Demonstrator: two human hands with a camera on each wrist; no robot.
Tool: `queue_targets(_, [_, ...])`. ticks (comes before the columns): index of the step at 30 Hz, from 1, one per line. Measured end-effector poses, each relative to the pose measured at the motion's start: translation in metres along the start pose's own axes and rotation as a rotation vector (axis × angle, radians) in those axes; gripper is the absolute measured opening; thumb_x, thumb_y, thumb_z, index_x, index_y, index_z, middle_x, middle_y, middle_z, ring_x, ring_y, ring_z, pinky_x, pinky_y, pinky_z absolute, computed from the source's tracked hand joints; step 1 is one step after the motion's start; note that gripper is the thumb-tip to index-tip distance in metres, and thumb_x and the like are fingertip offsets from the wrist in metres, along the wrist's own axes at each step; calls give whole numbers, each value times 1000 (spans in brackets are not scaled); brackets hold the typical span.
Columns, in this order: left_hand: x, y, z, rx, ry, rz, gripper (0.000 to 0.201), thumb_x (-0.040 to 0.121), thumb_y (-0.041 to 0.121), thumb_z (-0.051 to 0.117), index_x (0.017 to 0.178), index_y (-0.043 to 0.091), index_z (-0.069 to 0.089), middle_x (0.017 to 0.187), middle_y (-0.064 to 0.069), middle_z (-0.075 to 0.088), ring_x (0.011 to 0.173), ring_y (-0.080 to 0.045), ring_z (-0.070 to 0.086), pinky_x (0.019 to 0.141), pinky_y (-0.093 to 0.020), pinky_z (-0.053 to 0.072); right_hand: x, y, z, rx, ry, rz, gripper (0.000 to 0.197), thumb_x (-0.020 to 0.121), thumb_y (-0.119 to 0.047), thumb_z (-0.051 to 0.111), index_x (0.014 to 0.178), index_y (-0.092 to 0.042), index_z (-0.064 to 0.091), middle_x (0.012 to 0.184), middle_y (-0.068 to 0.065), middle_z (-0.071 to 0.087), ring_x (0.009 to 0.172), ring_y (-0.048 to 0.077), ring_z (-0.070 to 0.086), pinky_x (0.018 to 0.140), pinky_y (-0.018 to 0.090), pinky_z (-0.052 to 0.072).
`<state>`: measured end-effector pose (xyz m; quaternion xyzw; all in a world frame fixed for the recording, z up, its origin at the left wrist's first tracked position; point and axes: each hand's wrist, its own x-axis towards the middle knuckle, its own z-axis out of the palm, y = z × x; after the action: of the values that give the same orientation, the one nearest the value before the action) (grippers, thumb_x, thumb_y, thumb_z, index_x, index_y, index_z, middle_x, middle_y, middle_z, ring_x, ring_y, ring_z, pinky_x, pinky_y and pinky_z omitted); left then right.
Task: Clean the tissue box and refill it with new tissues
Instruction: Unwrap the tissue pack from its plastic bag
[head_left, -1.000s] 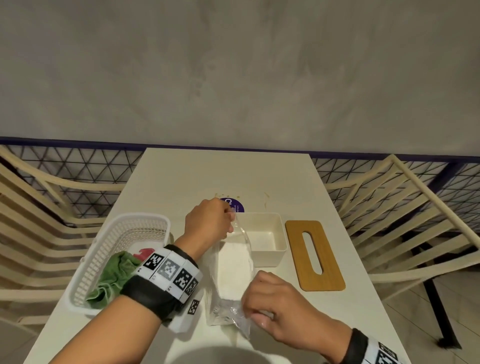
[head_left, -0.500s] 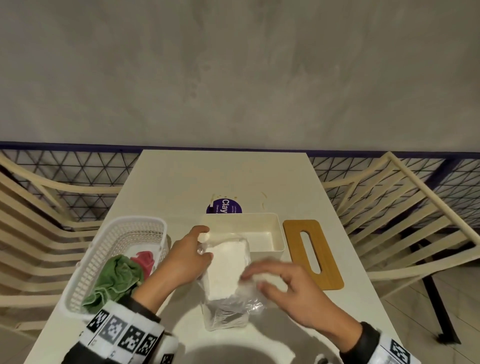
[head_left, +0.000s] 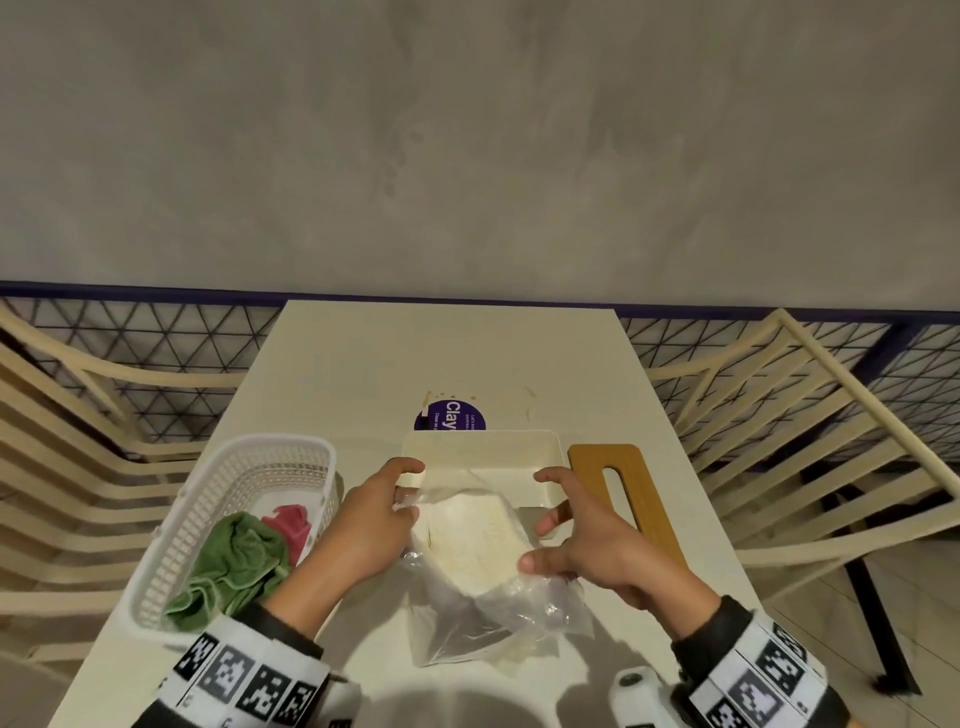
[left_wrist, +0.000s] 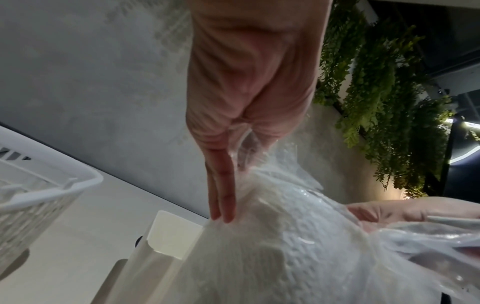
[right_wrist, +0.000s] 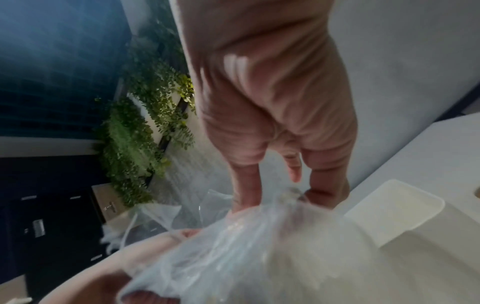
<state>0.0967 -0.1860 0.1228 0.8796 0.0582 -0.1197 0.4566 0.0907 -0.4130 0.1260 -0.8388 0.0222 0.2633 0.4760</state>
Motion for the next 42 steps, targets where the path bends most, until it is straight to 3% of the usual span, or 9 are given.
queue_targets(4, [-5,2,8,183,195,220,42,85,10,60,121,24,45,116,7,54,103,-13,52,83,-24,41,1,7,2,271,-3,-36,72,68,-1,79,121,-32,41,96,8,52,64,16,55,75,34,52])
queue_targets(9, [-30,13,14,387,252,813,19,83,34,57,96,21,53,97,11,48,88,-6,42,77,-20,37,5,10,11,402,-19,-95,59,70,19,67,107,-26,54,94,8,52,55,10,52,58,27,48])
queue_targets(15, [-16,2,11,446,-228,388,143,36,69,77,138,46,-20,150,18,-23,140,-11,-21,117,-42,6,7,19,15,603,-119,-159,47,72,22,47,100,-13,61,88,8,56,52,12,45,42,21,35])
queue_targets(18, [-16,-14,17,548,-294,387,140,44,62,79,135,47,-26,146,15,-39,140,-17,-27,118,-42,1,14,29,13,779,-167,-145,49,70,25,40,98,-9,64,86,12,56,59,11,51,46,19,42])
queue_targets(21, [-11,-28,24,393,-210,410,118,55,48,78,142,40,-1,149,24,-10,132,-15,34,98,-21,41,13,33,14,722,-193,-181,50,62,16,40,95,-11,66,87,9,56,62,10,48,48,19,37])
queue_targets(23, [-6,-30,25,296,-189,419,109,57,43,78,141,37,9,143,25,4,119,-10,44,83,-10,43,11,35,11,596,-171,-211,51,62,17,39,92,-14,66,90,7,54,58,9,46,46,18,34])
queue_targets(32, [-8,-47,32,151,-280,189,156,37,46,90,117,54,-44,155,5,-16,142,-19,16,112,-33,32,13,45,1,538,-101,-127,60,62,8,49,109,-27,58,108,11,52,66,13,51,52,21,42])
queue_targets(37, [-4,-43,51,220,-280,268,152,39,57,85,122,42,-42,145,23,-18,141,-5,-7,117,-26,1,8,42,2,448,-77,-104,47,81,8,52,110,-28,59,104,5,59,75,12,54,62,21,44])
queue_targets(42, [-4,-24,61,194,-194,431,124,53,53,79,120,65,-24,139,17,18,134,-6,23,113,-24,28,-7,53,-10,270,-233,54,58,77,-45,70,124,-40,36,111,19,58,66,26,60,60,33,51])
